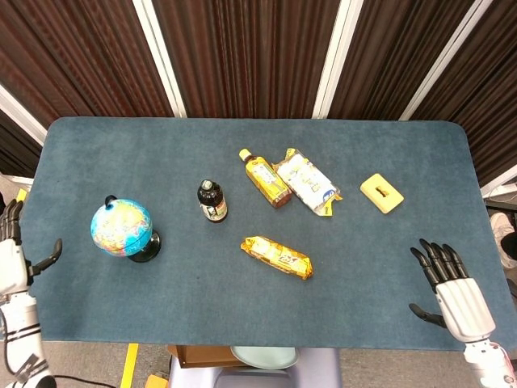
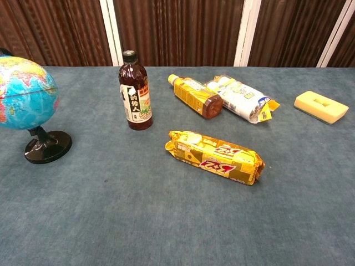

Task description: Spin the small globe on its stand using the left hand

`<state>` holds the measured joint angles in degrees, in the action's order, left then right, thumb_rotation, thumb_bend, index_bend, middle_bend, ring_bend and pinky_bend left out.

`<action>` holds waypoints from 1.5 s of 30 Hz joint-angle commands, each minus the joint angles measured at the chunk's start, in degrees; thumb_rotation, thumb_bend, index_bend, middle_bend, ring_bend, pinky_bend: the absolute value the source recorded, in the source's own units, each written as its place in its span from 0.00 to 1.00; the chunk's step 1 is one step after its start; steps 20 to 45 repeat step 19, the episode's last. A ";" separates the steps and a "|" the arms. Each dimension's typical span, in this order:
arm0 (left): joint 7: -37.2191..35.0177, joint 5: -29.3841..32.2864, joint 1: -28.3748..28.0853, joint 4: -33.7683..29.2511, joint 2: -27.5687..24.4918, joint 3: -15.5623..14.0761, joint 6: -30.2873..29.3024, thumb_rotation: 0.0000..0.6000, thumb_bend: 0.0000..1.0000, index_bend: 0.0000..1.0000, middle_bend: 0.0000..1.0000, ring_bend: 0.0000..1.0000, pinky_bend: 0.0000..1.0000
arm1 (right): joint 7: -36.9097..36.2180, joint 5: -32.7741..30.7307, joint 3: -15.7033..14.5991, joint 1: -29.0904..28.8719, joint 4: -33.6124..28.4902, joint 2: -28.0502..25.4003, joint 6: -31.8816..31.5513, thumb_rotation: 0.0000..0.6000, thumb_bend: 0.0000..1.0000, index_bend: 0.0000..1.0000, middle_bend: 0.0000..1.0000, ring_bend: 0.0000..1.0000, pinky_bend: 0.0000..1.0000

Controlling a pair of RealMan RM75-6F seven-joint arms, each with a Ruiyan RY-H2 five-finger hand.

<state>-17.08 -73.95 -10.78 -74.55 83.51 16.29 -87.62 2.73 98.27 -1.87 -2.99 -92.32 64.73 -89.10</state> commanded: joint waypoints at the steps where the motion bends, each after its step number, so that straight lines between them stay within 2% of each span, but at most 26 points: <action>1: -2.96 -6.65 4.28 -8.88 -7.06 -5.85 -2.20 1.00 0.34 0.00 0.00 0.00 0.00 | 0.25 -0.31 0.02 0.05 -0.22 -0.03 0.19 1.00 0.07 0.00 0.00 0.00 0.00; 3: -2.65 -10.29 5.67 -13.00 -10.76 -9.78 -1.70 1.00 0.35 0.00 0.00 0.00 0.00 | 0.46 -0.32 -0.08 0.04 -0.40 -0.09 0.41 1.00 0.07 0.00 0.00 0.00 0.00; 5: -1.63 -15.66 6.39 -16.35 -15.29 -15.21 0.33 1.00 0.35 0.00 0.00 0.00 0.00 | 0.52 0.07 -0.24 0.02 -0.48 -0.09 0.41 1.00 0.07 0.00 0.00 0.00 0.00; 7: 2.12 -19.20 5.74 -20.08 -20.61 -19.86 4.88 1.00 0.35 0.00 0.00 0.00 0.00 | 0.49 0.64 -0.37 0.04 -0.39 -0.06 0.11 1.00 0.07 0.00 0.00 0.00 0.00; 9: 5.72 -21.31 5.28 -22.57 -23.00 -21.42 6.17 1.00 0.35 0.00 0.00 0.00 0.00 | 0.39 0.99 -0.58 0.05 -0.32 -0.08 0.11 1.00 0.07 0.00 0.00 0.00 0.00; 13: 14.15 -23.21 6.01 -22.51 -21.87 -21.08 3.90 1.00 0.35 0.00 0.00 0.00 0.00 | 0.03 1.63 -0.86 0.16 -0.33 -0.27 -0.26 1.00 0.07 0.00 0.00 0.00 0.00; 45: 12.47 -22.04 5.40 -21.38 -21.50 -20.88 5.08 1.00 0.36 0.00 0.00 0.00 0.00 | -0.16 1.35 -0.78 0.15 -0.25 -0.41 -0.11 1.00 0.07 0.00 0.00 0.00 0.00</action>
